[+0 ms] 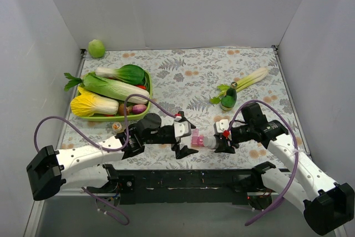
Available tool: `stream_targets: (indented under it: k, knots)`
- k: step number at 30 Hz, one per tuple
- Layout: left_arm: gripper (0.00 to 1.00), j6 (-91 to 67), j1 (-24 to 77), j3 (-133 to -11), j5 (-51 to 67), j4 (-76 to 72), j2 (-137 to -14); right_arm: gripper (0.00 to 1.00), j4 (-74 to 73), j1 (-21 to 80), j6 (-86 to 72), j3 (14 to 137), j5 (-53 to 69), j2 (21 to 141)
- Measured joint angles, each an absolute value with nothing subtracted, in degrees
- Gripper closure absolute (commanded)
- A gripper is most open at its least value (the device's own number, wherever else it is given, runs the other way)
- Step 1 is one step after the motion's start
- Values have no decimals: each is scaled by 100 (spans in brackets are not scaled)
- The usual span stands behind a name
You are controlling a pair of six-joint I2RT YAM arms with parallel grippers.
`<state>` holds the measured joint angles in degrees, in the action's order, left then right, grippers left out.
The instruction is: Sort the pills into containers
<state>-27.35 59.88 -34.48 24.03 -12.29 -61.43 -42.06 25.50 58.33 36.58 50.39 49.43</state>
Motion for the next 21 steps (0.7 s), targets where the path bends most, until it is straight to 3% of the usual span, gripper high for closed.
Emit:
stream_targets:
  k: [14, 18, 19, 21]
  knots:
    - [3, -2344, 6213, -3806, 2587, -1590, -6949, 96, -4206, 2543, 5852, 3651, 5078, 4917]
    - [16, -2276, 6329, -3918, 2561, -1671, -7275, 96, -4206, 2526, 5852, 3651, 5078, 4910]
    - [31, -2268, 6357, -3955, 2536, -1680, -7358, 96, -4206, 2521, 5850, 3651, 5078, 4910]
    - [49, -2279, 6388, -4040, 2471, -1675, -7513, 96, -4206, 2512, 5850, 3649, 5078, 4910]
